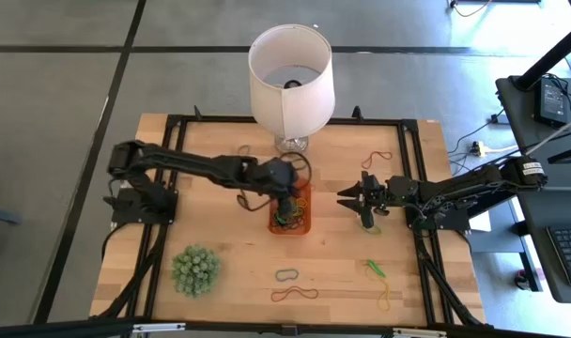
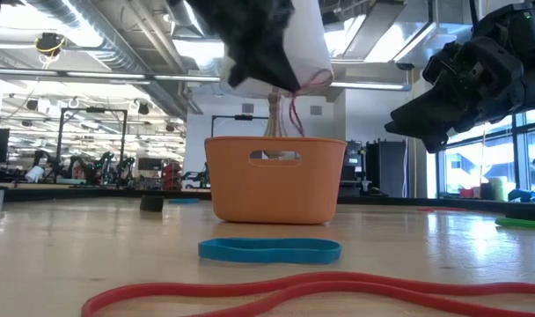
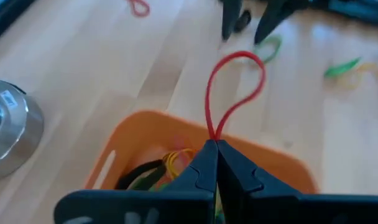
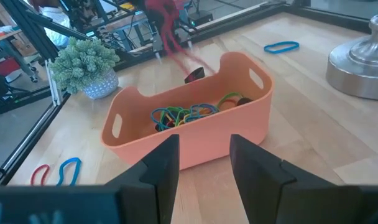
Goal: Pick and place rubber bands into bin
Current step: Put the red rubber band into the orange bin
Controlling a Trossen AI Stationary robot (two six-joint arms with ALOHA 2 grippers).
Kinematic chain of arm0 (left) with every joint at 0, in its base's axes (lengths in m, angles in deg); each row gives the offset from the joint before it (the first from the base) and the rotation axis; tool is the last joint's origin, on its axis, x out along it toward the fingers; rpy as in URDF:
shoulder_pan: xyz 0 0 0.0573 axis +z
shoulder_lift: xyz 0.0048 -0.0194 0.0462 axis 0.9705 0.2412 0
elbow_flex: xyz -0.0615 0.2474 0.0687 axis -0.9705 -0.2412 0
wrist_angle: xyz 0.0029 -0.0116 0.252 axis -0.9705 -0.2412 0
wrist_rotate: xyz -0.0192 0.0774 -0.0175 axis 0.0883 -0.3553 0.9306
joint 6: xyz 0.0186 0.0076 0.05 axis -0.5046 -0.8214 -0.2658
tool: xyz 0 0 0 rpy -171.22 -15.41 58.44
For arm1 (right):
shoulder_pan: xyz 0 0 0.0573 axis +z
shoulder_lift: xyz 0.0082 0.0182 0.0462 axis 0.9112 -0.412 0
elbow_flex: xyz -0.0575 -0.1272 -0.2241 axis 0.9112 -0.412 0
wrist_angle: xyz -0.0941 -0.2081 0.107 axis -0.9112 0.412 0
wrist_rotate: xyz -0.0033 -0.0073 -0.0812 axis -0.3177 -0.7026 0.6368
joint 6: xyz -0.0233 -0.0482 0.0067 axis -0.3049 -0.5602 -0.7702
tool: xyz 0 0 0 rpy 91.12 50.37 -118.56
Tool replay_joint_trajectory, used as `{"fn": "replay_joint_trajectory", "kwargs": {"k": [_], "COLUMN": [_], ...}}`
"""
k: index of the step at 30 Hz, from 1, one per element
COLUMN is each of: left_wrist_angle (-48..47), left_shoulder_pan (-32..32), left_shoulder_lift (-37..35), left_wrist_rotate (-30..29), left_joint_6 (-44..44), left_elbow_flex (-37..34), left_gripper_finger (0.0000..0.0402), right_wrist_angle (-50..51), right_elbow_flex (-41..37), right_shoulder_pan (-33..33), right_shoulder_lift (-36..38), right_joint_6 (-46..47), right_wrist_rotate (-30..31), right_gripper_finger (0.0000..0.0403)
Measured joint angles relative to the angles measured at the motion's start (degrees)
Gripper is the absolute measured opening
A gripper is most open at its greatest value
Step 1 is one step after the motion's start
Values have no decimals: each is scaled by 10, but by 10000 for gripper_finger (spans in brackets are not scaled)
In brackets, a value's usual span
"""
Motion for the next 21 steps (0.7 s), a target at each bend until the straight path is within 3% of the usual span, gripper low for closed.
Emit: {"fn": "replay_joint_trajectory", "kwargs": {"k": [12, 21], "left_wrist_angle": [-66, -66], "left_shoulder_pan": [0, 1], "left_shoulder_lift": [121, 146], "left_wrist_rotate": [-1, -3], "left_joint_6": [-29, -32], "left_elbow_flex": [17, 17], "left_gripper_finger": [2, 2], "right_wrist_angle": [0, 0], "right_elbow_flex": [0, 0], "right_shoulder_pan": [0, 0], "right_shoulder_lift": [0, 0], "right_joint_6": [-1, 0], "right_wrist_rotate": [0, 0], "right_gripper_finger": [145, 145]}}
